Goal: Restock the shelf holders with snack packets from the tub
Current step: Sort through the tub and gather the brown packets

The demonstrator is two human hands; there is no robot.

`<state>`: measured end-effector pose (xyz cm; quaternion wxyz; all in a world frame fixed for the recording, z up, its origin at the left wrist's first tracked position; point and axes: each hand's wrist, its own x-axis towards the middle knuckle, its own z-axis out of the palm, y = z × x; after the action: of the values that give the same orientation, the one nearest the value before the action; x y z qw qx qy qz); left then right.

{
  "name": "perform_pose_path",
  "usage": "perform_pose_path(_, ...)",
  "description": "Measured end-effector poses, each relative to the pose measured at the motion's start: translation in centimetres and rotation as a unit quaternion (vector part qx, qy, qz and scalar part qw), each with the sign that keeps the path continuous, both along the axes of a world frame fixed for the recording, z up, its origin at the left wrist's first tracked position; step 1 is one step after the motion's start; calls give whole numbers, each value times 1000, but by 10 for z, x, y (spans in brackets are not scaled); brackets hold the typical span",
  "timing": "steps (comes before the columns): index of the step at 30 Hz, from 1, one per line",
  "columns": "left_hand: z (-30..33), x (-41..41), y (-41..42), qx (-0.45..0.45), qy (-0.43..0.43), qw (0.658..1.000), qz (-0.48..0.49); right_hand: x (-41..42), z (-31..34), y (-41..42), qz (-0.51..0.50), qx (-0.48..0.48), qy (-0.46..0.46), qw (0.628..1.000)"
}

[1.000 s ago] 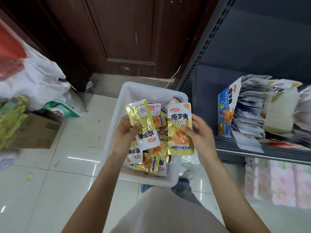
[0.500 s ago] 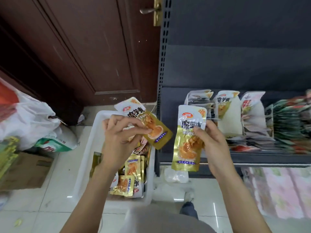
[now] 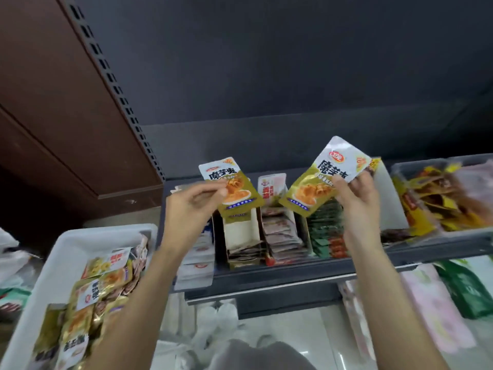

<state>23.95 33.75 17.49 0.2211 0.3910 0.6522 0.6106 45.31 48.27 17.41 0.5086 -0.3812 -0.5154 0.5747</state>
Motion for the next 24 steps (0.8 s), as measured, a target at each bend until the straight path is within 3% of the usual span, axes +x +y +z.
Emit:
perform_pose_path(9, -15, -7, 36, 44, -165, 979, 116, -29, -13, 32, 112, 28, -11, 993)
perform_pose_path(15, -36, -3, 18, -9, -136, 988, 68, -48, -31, 24, 128, -12, -32, 991)
perform_pose_path(17, -41, 6, 15, -16, -95, 994, 56, -51, -35, 23, 124, -21, -33, 992)
perform_pose_path(19, -47, 8, 11, -84, 13, 996, 40, -55, -38, 21, 128, -24, -31, 991)
perform_pose_path(22, -53, 9, 2, -190, 269, 944, -8, -60, -40, 17, 130, -28, -31, 991)
perform_pose_path(24, -49, 13, -1, -186, 323, 928, -25, -63, -41, 13, 128, -31, -33, 991)
